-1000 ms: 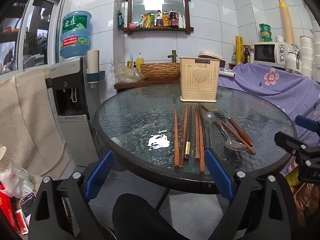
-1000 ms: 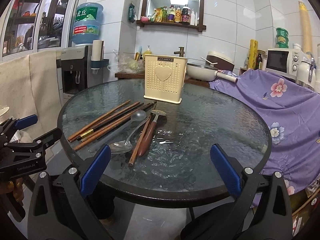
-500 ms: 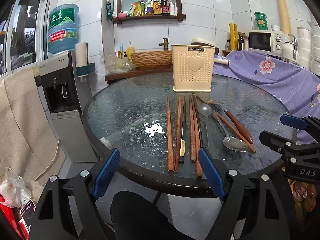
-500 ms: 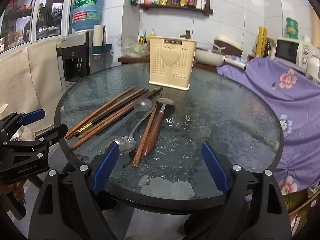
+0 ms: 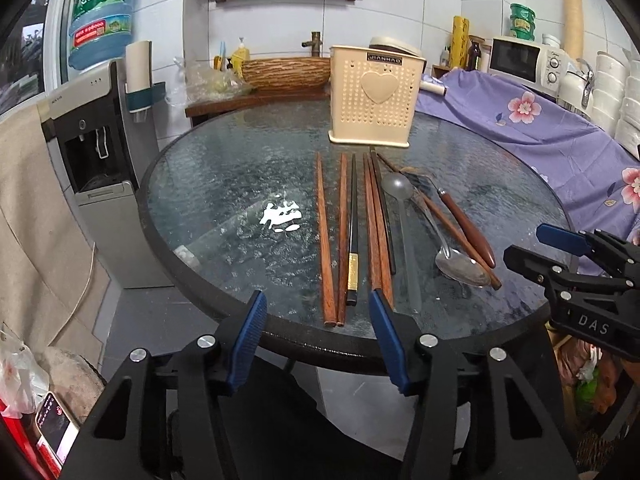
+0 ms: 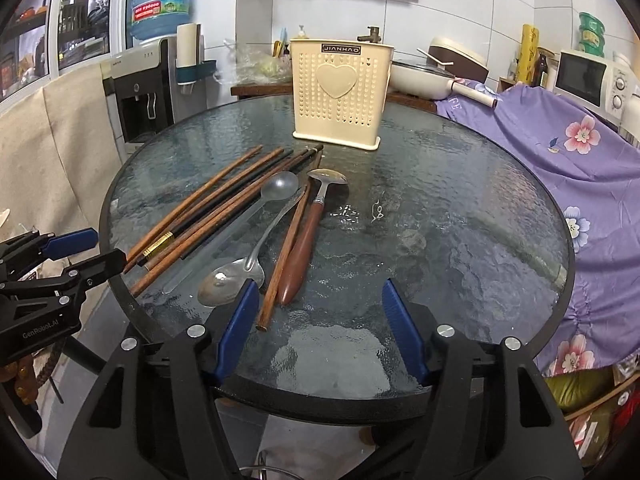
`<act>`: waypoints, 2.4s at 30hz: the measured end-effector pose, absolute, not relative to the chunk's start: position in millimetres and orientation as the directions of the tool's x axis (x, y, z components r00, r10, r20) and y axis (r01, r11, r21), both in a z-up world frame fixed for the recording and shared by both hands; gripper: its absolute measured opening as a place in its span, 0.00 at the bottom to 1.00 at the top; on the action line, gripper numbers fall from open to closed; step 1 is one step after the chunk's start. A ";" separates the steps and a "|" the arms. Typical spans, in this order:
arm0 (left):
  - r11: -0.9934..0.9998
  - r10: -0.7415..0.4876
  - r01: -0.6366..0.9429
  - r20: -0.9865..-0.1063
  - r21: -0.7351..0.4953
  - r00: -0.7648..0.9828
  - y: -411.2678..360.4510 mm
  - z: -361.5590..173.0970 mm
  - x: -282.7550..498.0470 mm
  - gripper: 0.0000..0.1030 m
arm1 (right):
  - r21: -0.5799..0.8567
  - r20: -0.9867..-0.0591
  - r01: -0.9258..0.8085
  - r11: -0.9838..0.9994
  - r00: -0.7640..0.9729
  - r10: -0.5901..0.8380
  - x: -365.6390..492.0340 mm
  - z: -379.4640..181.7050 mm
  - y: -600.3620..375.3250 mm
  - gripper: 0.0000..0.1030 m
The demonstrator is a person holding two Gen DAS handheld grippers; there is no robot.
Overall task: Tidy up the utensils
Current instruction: 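Move both tools forward over the utensils lying on the glass table, then lower the left tool onto the chopsticks while the right tool approaches the wooden-handled spoon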
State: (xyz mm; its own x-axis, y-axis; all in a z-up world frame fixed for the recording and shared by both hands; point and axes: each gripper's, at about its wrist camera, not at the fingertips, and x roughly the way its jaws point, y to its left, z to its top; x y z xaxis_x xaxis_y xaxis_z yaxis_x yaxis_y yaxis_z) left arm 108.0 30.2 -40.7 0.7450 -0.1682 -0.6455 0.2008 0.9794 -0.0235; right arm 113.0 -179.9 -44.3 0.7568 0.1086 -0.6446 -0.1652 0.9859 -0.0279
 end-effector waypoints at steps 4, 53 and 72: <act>0.974 -0.181 0.225 -0.644 -0.014 0.743 24.6 -35.9 103.9 0.49 | -0.013 -0.666 -0.174 0.985 0.736 0.121 116.2 -44.1 -182.1 0.57; 0.943 -0.281 0.325 -0.702 -0.075 0.654 -5.4 -51.0 109.6 0.11 | 0.062 -0.738 -0.216 0.974 0.648 0.190 128.6 -58.9 -181.8 0.30; 0.941 -0.284 0.331 -0.698 -0.071 0.657 -11.5 -51.9 114.3 0.11 | 0.029 -0.744 -0.206 0.978 0.649 0.159 145.4 -60.4 -169.7 0.28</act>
State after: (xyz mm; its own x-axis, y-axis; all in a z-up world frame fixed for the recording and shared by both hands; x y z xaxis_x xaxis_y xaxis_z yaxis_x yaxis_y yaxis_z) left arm 114.3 -11.5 -51.9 0.6570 -0.2836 -0.6985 0.3308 0.9410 -0.0709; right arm 145.4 -169.7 -60.4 0.6494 0.1593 -0.7435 -0.2065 0.9780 0.0291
